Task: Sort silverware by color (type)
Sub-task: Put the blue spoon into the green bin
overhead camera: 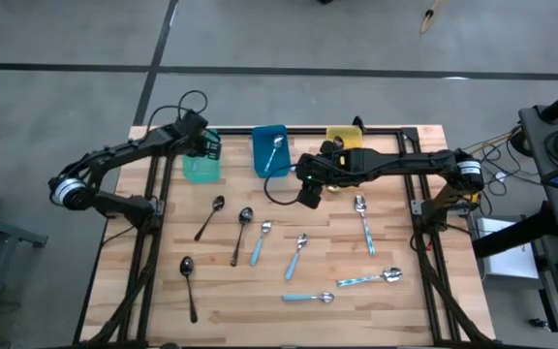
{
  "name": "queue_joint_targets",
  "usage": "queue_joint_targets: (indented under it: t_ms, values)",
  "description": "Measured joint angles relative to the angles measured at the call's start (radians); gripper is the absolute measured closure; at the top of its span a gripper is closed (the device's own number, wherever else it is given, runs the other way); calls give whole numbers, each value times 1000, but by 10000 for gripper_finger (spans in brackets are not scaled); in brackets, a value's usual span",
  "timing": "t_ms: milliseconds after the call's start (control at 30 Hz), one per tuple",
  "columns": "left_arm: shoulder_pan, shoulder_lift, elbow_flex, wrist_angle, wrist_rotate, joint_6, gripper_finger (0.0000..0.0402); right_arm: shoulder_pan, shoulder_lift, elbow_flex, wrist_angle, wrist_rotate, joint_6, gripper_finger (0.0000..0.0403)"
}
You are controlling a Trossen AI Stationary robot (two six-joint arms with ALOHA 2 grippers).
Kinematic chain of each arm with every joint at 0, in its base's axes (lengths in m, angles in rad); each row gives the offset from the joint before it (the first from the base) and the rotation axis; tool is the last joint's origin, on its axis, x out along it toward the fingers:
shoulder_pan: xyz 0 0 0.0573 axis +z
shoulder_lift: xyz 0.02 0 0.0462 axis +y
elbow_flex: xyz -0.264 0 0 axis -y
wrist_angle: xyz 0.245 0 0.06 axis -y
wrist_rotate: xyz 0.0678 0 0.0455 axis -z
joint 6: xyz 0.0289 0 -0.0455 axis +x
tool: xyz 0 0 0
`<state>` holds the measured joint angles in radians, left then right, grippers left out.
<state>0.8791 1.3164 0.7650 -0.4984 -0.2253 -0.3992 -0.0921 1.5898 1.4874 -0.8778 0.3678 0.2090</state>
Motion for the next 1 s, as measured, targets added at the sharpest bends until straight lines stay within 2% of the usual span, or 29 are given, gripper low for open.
queue_joint_targets:
  t_ms: [600,733,1000]
  values:
    - [0,140,7,49,0,-6,401,0,0,-34,0,0,19,229]
    - [0,167,7,50,-1,-10,390,0,0,-34,0,0,19,228]
    - [0,172,7,57,-3,-11,385,0,0,-34,0,0,27,227]
